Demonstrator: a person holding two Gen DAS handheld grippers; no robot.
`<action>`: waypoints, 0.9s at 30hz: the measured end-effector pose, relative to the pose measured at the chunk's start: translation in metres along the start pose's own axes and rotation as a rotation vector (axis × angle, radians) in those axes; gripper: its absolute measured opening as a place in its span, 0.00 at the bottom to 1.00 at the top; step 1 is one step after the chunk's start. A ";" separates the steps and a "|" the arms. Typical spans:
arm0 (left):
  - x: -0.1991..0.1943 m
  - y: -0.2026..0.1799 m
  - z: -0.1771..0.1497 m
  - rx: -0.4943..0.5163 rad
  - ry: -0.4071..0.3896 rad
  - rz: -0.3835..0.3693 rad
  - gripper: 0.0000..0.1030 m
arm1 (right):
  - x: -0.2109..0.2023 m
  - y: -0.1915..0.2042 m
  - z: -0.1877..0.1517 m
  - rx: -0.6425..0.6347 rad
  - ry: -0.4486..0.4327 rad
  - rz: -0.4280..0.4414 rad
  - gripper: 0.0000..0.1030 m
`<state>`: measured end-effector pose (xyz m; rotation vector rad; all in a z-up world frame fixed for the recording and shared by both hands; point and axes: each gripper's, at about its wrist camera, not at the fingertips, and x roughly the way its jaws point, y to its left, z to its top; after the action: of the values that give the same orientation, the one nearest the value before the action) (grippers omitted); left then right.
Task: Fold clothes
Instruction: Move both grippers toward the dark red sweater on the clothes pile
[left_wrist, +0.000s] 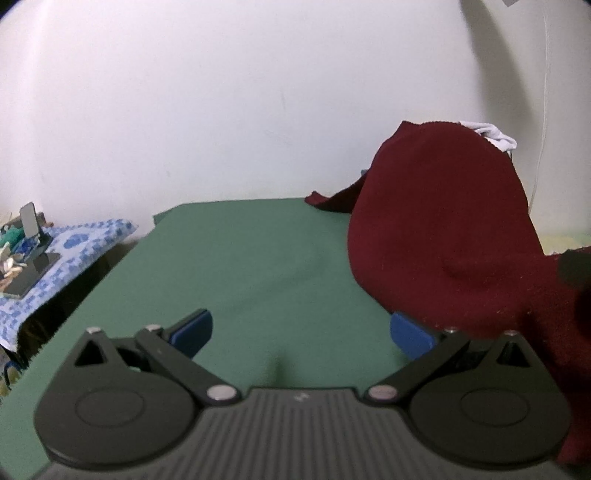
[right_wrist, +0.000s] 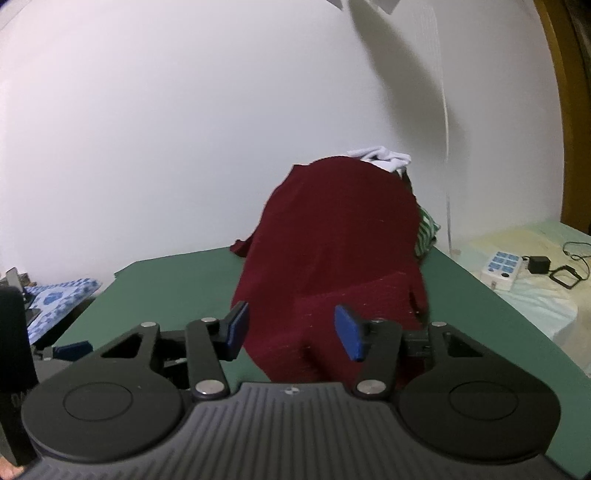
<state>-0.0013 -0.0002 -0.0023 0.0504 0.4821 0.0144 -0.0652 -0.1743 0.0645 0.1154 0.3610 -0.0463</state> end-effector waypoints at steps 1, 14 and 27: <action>0.000 0.000 -0.002 0.010 -0.001 0.009 1.00 | 0.008 -0.003 -0.001 -0.007 0.017 -0.019 0.54; -0.014 0.000 0.001 0.035 0.004 0.010 1.00 | 0.109 -0.039 -0.012 -0.105 0.241 -0.267 0.08; -0.014 -0.010 0.005 0.029 -0.012 0.015 1.00 | 0.114 -0.082 -0.011 -0.048 0.092 -0.650 0.50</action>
<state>-0.0112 -0.0110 0.0083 0.0827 0.4701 0.0214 0.0318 -0.2569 0.0056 -0.0516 0.4796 -0.6755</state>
